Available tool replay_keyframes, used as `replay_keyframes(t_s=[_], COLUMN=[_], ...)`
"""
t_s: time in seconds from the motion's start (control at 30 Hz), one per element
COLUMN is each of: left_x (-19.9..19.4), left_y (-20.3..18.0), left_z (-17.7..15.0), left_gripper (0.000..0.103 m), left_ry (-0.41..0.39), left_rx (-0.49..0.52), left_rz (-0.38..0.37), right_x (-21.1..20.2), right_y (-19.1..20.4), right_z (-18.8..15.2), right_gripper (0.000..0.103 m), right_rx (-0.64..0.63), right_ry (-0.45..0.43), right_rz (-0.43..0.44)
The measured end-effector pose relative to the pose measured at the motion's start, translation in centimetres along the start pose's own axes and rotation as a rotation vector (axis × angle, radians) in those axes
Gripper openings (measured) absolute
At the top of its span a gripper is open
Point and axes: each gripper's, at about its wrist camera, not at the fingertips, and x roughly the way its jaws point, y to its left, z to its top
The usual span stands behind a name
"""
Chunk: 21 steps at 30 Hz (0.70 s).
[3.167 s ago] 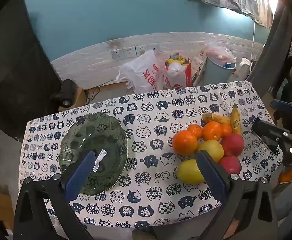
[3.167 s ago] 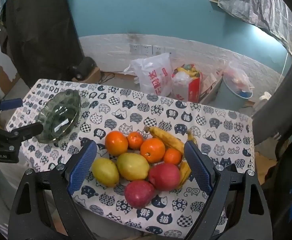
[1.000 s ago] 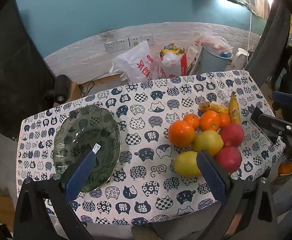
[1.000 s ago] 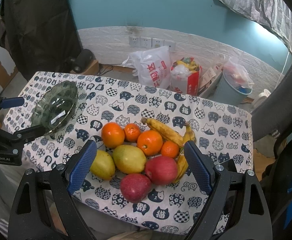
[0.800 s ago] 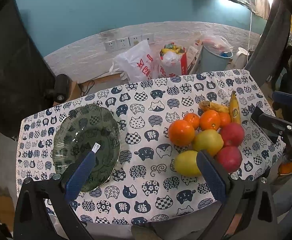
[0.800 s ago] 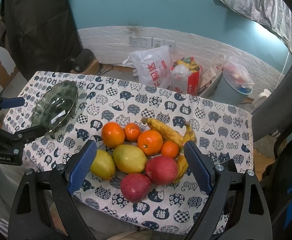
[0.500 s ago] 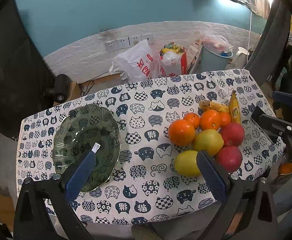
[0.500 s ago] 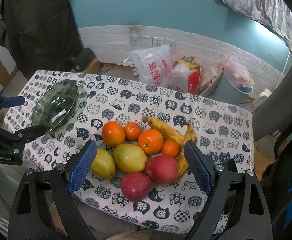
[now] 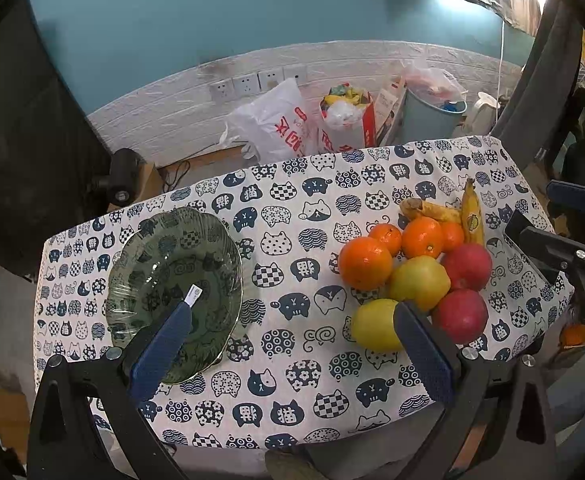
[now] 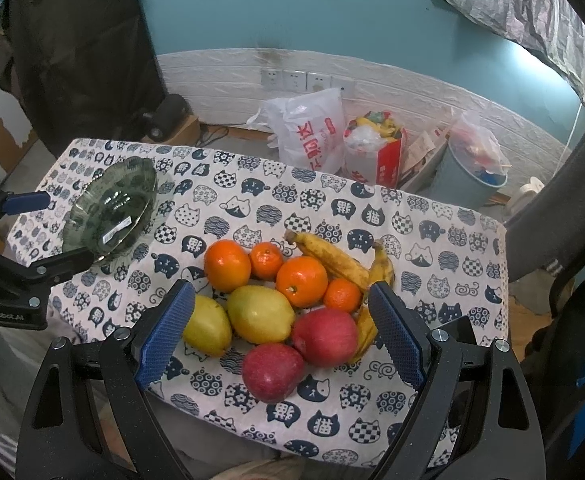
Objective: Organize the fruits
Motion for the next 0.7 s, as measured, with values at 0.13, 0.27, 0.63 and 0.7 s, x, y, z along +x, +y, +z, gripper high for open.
replay_keyframes(t_s=[0.13,0.27,0.63,0.7], left_x=[0.0,0.3,1.0,1.3], left_y=[0.1,0.0,-0.4,-0.5], left_z=[0.0,0.0,-0.1,-0.2], left_gripper=[0.102,0.102,0.102,0.102], left_ry=[0.002,0.007,0.003,0.003], left_rx=[0.0,0.004,0.006,0.003], left_rz=[0.002,0.005,0.02,0.025], right_x=[0.0,0.0,0.4,0.5], right_y=[0.0,-0.1,-0.3,-0.1], right_z=[0.0,0.0,-0.2,-0.2], right_gripper=[0.087,0.087,0.087,0.087], right_rx=[-0.001,0.0,-0.001,0.001], right_ry=[0.002,0.004,0.022,0.027], right_rz=[-0.001,-0.003,-0.003,0.001])
